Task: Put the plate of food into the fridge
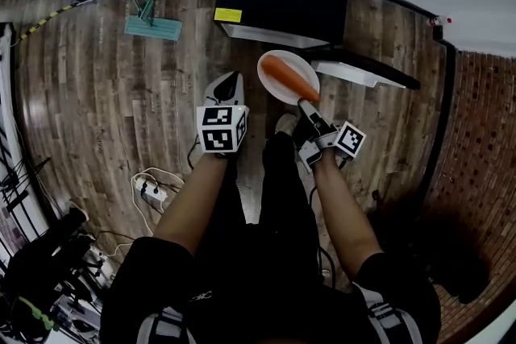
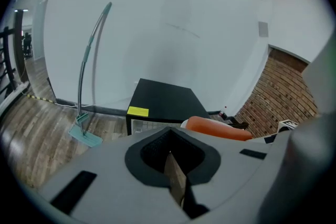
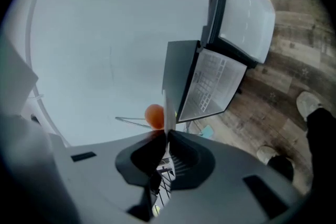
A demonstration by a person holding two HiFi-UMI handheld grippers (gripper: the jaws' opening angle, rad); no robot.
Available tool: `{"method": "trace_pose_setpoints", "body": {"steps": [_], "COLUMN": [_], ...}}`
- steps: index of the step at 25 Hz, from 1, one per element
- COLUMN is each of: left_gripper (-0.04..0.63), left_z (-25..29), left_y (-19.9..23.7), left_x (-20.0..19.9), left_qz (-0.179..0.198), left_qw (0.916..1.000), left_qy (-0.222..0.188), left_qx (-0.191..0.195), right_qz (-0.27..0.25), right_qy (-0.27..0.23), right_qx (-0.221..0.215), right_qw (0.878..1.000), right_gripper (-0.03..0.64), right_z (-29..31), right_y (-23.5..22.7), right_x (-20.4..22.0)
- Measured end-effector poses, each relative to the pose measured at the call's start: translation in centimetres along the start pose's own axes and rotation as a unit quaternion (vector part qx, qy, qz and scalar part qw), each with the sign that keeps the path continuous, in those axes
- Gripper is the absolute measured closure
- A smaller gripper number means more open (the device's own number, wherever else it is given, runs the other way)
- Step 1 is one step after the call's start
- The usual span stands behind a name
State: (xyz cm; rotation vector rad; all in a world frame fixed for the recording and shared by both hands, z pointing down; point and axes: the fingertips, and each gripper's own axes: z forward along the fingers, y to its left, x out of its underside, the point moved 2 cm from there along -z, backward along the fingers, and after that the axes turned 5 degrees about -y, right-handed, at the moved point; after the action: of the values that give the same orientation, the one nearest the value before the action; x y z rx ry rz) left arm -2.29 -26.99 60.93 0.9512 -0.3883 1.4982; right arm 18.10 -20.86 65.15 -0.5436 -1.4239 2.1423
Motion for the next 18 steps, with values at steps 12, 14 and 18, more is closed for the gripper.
{"method": "trace_pose_setpoints", "body": {"steps": [12,14,18], "left_gripper": [0.598,0.597,0.597], "left_z": [10.7,12.5,14.5], "left_y": [8.1,8.7,8.8], "left_x": [9.8,10.9,13.4], "left_qz": [-0.028,-0.029,-0.017], "left_qw": [0.9986,0.9983,0.9991], "left_qy": [-0.035,-0.040,-0.031], "left_qx": [-0.028,-0.030,-0.021], "right_qz": [0.049,0.050,0.049], "right_qy": [-0.051,-0.067,-0.108], "right_qx": [-0.044,-0.050,-0.046], "right_qw": [0.997,0.995,0.992], "right_gripper": [0.588,0.588,0.586], "right_z": [13.2,15.7,20.0], "right_y": [-14.3,-16.1,-18.5], "right_x": [-2.9,-4.3,-6.3]}}
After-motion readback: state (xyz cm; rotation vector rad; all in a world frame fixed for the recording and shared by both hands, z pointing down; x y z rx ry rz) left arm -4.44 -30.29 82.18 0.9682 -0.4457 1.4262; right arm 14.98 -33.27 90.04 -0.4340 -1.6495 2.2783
